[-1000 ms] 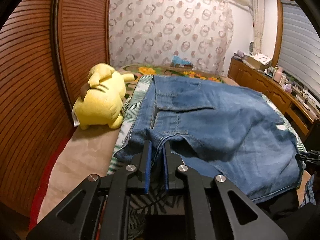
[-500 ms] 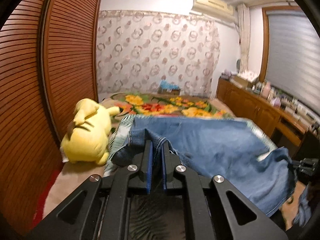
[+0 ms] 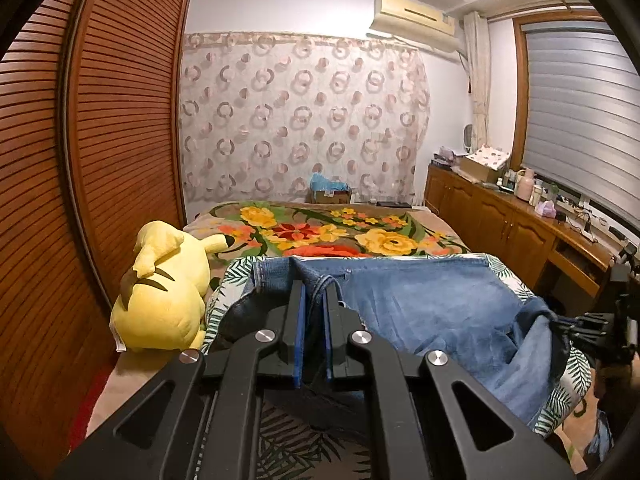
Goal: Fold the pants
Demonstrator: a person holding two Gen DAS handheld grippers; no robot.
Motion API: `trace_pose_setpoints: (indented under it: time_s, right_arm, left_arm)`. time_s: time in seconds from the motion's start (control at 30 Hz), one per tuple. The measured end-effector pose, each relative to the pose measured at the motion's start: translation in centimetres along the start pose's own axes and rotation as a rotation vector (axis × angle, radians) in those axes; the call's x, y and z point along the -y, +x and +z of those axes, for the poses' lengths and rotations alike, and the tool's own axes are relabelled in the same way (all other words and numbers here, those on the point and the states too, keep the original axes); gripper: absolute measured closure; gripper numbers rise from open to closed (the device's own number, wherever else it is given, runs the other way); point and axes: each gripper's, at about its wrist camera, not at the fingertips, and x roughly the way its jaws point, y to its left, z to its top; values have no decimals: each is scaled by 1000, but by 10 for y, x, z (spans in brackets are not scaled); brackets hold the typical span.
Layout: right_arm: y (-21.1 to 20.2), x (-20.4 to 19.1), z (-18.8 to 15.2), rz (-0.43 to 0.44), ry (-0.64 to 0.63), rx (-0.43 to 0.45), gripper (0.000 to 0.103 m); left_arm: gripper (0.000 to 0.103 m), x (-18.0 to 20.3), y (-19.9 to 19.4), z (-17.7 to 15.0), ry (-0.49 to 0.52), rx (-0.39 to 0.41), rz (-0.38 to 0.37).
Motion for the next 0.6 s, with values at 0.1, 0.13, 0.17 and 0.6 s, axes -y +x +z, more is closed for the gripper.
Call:
trace_pose_setpoints:
  time_s: [0.1, 0.13, 0.17, 0.6]
  right_arm:
    - [12, -3, -7, 0, 10, -23, 91]
    - [13, -3, -9, 1, 17, -22, 91]
    - [13, -2, -9, 3, 22, -20, 91]
    - [-22, 6, -7, -18, 58, 19, 52]
  left_arm:
    - [94, 1, 0, -2, 2, -2, -2]
    - [94, 2, 0, -2, 3, -2, -3]
    - [94, 2, 0, -2, 4, -3, -4]
    - [94, 9, 2, -1, 11, -1, -5]
